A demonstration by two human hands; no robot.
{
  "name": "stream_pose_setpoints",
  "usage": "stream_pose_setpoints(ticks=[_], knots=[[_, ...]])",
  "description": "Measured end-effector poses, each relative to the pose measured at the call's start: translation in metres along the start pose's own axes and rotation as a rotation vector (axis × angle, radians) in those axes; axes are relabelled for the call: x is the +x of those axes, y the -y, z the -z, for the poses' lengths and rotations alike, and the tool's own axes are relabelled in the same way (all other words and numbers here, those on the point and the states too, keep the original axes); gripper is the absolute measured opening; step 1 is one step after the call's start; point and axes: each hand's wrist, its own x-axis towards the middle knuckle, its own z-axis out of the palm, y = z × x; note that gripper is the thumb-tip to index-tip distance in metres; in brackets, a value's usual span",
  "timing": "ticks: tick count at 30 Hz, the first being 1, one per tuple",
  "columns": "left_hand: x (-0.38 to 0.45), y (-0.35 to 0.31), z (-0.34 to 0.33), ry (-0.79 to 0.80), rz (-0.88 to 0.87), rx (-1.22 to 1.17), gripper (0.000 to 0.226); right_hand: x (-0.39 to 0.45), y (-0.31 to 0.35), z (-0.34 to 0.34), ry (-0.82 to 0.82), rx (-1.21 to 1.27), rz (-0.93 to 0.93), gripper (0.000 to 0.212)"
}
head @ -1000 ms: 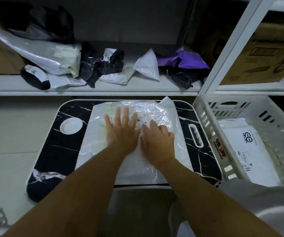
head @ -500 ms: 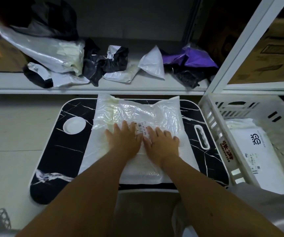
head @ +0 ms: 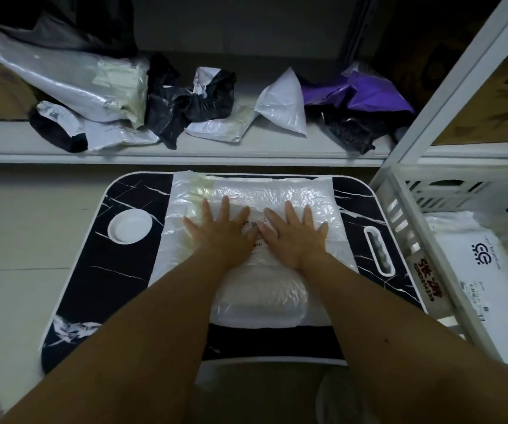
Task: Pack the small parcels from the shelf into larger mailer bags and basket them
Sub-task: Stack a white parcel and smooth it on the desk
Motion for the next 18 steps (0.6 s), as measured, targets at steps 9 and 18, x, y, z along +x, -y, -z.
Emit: stream_pose_setpoints(ticks=[9, 18], knots=[[0.004, 0.005, 0.0, 0.018, 0.174, -0.146, 0.086, 0.003, -0.006, 0.004, 0.0, 0.009, -0.18, 0.069], [-0.023, 0.031, -0.014, -0.113, 0.116, -0.25, 0.074, -0.009, -0.021, 0.016, 0.037, 0.196, -0.233, 0.058]])
